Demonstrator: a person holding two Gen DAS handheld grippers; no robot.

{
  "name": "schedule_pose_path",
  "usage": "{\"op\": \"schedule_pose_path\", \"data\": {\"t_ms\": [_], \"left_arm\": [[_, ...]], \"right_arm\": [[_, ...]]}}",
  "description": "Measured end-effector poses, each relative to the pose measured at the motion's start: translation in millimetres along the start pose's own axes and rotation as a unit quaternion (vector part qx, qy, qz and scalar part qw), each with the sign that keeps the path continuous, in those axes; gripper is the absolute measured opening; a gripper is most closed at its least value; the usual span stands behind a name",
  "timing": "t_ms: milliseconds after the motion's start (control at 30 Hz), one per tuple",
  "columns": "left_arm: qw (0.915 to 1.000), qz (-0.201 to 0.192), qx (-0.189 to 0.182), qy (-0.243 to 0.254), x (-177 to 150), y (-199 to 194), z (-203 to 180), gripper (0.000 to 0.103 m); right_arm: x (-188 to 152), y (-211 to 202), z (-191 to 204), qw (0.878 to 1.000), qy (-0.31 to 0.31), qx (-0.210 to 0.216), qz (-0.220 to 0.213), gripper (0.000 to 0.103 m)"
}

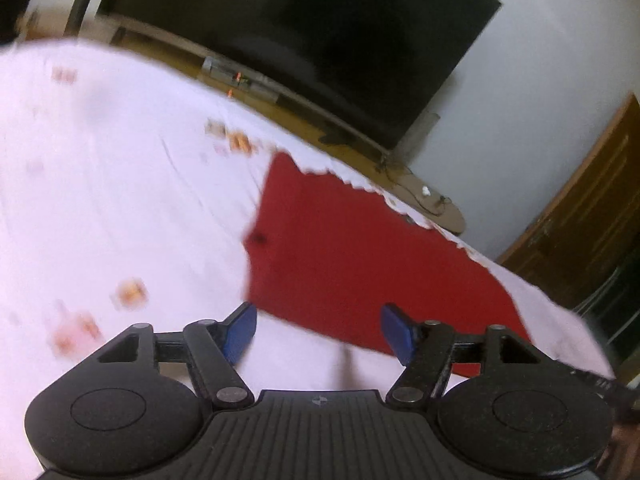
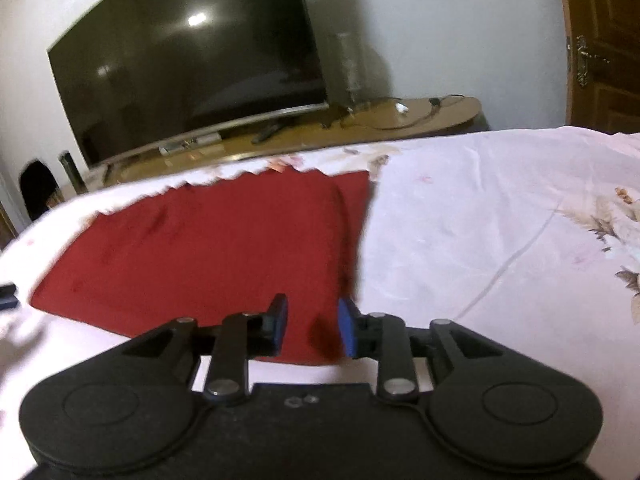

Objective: Fold small clothes

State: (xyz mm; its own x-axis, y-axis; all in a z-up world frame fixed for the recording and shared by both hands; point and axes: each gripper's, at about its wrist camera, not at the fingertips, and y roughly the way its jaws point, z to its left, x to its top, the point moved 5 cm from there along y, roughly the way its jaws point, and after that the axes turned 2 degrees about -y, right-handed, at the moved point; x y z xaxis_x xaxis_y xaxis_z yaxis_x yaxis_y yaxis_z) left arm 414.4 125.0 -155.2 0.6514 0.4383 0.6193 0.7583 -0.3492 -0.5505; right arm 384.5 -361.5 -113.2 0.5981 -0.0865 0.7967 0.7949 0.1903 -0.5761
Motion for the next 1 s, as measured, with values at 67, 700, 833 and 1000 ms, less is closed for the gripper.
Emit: {"op": "schedule_pose_path", "data": {"t_ms": [67,700,833,1000], "left_arm": [[0.9981,0.019,-0.015,-0.057,-13.8,9.5,0.2,0.067],[0.9636,-0.052,-0.036,-0.26,-13.3,55.4,37.1,0.02],[0.9689,-0.057,-0.016,-0.24,-13.8,59.2,31.9,0.013],[0.9764,-0.063,-0.001,-0.206,-13.2,60.3,25.3,0.011]], "right_arm": [[0.1,-2.2,21.2,1.0,-0.009,0.016,-0.006,0.029],[18.2,77.9,140.5,0.993,-0.076,0.087,0.022,0.024],[33.3,95.9,149.0,0.993,-0.082,0.086,0.014,0.022],[20.3,133.1,156.7,0.989,-0.127,0.047,0.068,0.016]]}}
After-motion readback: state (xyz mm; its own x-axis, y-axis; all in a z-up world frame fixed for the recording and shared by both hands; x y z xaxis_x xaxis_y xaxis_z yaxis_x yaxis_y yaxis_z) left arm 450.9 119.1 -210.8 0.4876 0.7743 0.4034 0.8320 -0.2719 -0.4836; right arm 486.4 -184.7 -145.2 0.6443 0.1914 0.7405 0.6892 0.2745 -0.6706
